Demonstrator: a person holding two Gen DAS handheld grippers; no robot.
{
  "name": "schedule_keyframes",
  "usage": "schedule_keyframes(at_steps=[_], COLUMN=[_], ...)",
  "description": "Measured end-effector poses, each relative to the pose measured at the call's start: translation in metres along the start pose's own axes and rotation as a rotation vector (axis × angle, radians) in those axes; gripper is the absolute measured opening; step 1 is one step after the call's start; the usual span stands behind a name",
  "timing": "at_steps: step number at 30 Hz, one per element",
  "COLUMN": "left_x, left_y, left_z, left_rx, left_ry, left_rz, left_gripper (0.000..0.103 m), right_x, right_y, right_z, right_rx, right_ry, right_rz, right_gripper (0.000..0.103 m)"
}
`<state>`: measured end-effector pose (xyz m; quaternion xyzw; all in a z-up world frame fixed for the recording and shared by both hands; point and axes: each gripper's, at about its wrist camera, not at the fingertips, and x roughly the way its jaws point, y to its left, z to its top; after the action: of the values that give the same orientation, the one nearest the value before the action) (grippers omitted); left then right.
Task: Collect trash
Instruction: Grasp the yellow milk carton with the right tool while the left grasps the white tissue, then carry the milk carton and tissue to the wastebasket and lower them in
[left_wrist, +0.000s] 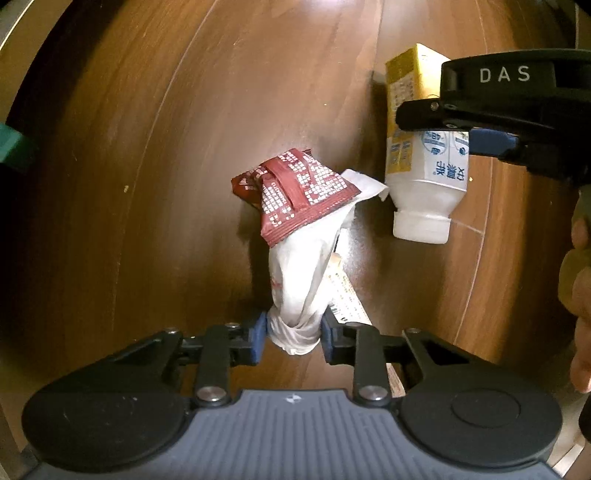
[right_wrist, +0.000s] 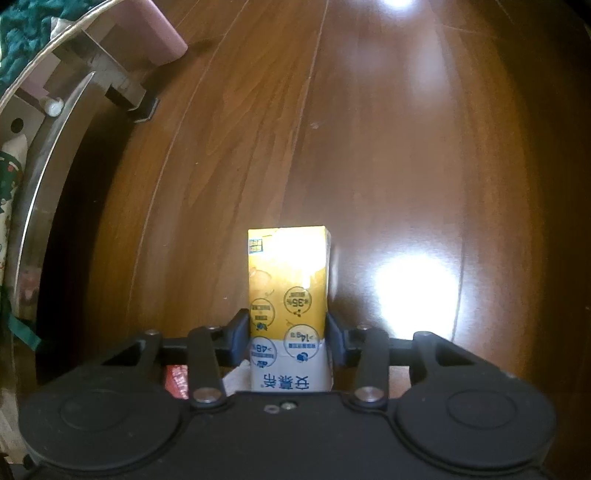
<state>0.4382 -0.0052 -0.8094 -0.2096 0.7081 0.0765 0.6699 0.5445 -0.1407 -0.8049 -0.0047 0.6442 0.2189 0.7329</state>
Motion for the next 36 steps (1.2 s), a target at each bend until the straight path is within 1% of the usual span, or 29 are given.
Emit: schedule_keyframes(at_steps=[2,7,12,15,20,22,25,30,36], left_x=[-0.004,-0.020,-0.053,-0.082,-0.148,-0.177,-0.222,-0.314,-0.429], left_y=[-0.003,-0.011,-0.020,-0.024,-0.034,-0.033,-0.036,-0.043,-0.052], left_z=[0.001,-0.006,-0.013,-0.013,-0.021,-0.027,-0.028,-0.041,-0.061], left_rx=[0.011,0.025,0.041,0.024,0.057,0.047,0.029,0.006,0.029], left_ry=[-0.009,-0.003,-0.001,0.009,-0.025,-0.033,-0.047,-0.087,-0.140], left_rz=[0.000,0.006,0.022,0.018,0.026,0.019,0.012,-0.014,-0.031], left_gripper=[0.026,0.025,0.025,0.025,0.025,0.025,0.025,0.025,0.025], right_x=[-0.006,-0.030,-0.069,-0.102,-0.172,-0.204,-0.253,-0.338,-0.439], right_y=[-0.003,-0.010,-0.005,0.001,0.009,0.013,0.023,0.051,0.087], right_z=[-0.001,-0.009,-0.022,-0.028,-0.032,-0.033,-0.035,-0.040,-0.042], right_rx=[0.013,0.070,0.098,0.109,0.165,0.172,0.167,0.133,0.086], right_ry=[-0.007,-0.018,-0.013,-0.028,-0.078,-0.095,-0.113,-0.131,-0.143], right_rz=[-0.011,0.005,-0.005,-0.016,-0.008,-0.004,0.005,0.034,0.062], right_gripper=[0.042,0.042,0.041,0.041,0.041,0.041,0.041,0.041,0.041])
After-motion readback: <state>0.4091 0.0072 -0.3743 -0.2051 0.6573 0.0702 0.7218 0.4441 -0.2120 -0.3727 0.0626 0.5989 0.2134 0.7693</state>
